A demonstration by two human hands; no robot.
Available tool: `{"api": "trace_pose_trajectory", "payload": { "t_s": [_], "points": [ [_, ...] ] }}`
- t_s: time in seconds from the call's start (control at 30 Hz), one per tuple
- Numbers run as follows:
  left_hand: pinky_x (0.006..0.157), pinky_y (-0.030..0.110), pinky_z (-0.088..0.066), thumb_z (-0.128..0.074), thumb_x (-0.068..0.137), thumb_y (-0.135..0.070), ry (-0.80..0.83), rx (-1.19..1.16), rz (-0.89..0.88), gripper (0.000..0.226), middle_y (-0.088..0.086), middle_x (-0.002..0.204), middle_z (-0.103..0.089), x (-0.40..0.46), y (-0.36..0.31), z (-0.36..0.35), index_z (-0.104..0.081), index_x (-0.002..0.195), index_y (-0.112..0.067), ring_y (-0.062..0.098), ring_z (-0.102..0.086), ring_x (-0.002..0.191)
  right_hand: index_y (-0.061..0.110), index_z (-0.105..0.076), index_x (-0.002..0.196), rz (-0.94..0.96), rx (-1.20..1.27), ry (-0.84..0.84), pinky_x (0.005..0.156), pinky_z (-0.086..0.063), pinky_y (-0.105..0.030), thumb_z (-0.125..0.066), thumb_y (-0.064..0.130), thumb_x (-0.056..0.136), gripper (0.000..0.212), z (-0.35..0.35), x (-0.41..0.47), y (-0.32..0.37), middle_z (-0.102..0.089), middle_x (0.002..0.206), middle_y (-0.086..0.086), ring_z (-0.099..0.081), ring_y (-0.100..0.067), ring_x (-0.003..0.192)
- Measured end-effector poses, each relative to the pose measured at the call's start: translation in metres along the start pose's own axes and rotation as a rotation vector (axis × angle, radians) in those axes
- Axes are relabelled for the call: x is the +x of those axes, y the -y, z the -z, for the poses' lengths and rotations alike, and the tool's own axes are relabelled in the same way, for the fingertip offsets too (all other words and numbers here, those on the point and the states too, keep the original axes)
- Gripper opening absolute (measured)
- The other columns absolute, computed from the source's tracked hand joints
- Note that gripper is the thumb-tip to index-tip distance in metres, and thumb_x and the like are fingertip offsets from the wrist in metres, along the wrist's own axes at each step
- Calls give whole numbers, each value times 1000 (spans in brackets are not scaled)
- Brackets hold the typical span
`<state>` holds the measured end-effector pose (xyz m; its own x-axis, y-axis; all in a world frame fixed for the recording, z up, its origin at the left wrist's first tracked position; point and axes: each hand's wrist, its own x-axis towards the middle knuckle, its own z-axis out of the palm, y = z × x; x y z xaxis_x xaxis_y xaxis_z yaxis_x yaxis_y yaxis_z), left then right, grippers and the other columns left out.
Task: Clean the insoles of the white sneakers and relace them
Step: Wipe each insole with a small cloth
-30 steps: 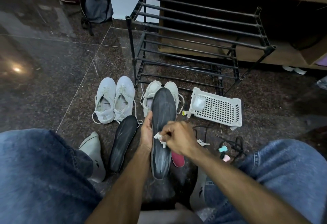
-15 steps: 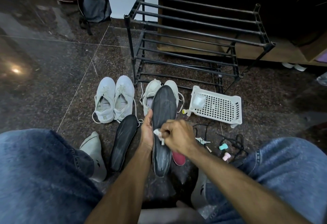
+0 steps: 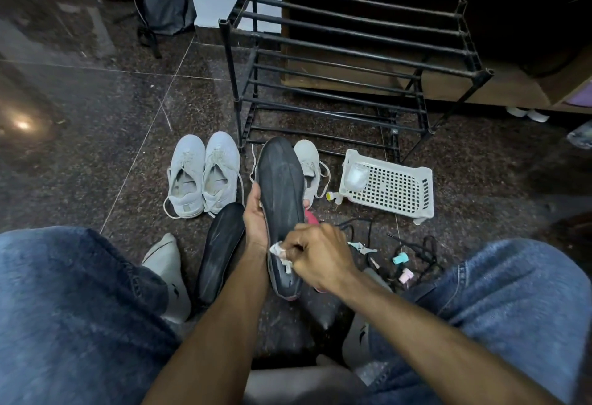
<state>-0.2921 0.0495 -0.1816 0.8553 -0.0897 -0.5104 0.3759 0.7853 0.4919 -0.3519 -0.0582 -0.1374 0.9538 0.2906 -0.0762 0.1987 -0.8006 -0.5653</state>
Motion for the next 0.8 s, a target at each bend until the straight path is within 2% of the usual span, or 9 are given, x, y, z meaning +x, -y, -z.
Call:
{"api": "trace_pose_trajectory", "payload": {
  "t_s": [0.1,0.2,0.33,0.4,0.47,0.57,0.6,0.73,0.8],
  "points": [
    [76,34,-59,-34,101,-44,4,17,-26,56,15,97,-73,5,4,-6,-73,99,-4,25,-71,84,24,-77,92,-83,-49,-112,80,-54,-37,-63,16,85,17,10,31,-7,-73,92,5,-66,-24,84],
    [88,38,-54,-36,100,-44,-31,38,-50,52,19,111,-69,8,-1,-4,-66,111,-3,27,-67,98,25,-77,91,-116,-63,-145,80,-54,-34,-63,16,83,18,12,44,-5,-74,94,6,-67,-22,85],
    [66,32,-58,-32,98,-55,2,31,-10,69,18,86,-73,10,-10,5,-79,85,-7,27,-71,71,22,-78,88,-5,48,-13,74,-52,-29,-69,17,83,11,4,4,9,-73,85,8,-65,-16,75],
    [60,28,-56,-31,96,-60,-1,13,19,74,16,80,-73,11,-6,6,-80,80,-8,25,-69,65,24,-78,89,10,80,11,72,-51,-30,-72,21,83,9,-2,-8,4,-72,85,10,-65,-13,76],
    [67,30,-55,-32,95,-63,-26,-19,27,74,16,85,-74,14,-5,4,-79,86,-7,25,-69,69,26,-78,90,-47,152,-63,68,-50,-28,-75,26,82,9,-7,-8,-5,-70,84,12,-64,-10,75],
    [89,41,-53,-40,89,-70,-12,-39,98,78,23,117,-66,14,-11,-5,-65,121,-4,31,-65,97,23,-78,87,-203,297,-202,66,-48,-27,-78,26,80,8,-11,3,-18,-68,79,14,-63,-10,73],
    [90,43,-52,-42,88,-70,0,-33,124,79,24,121,-64,12,-11,-7,-61,124,-3,33,-64,101,22,-78,86,-239,341,-233,68,-49,-27,-79,23,79,7,-12,7,-21,-68,78,15,-63,-10,72],
    [95,46,-50,-51,91,-57,12,18,157,66,26,119,-62,-5,3,-3,-64,119,2,37,-62,105,21,-78,84,-359,442,-279,72,-56,-35,-79,17,78,7,-19,24,-25,-73,81,11,-67,-11,72],
    [88,41,-55,-51,91,-54,-20,13,179,64,24,109,-65,-13,12,4,-64,115,3,32,-66,93,25,-77,78,-393,465,-250,66,-59,-41,-80,19,78,7,-24,29,-24,-73,77,12,-69,-13,66]
  ]
}}
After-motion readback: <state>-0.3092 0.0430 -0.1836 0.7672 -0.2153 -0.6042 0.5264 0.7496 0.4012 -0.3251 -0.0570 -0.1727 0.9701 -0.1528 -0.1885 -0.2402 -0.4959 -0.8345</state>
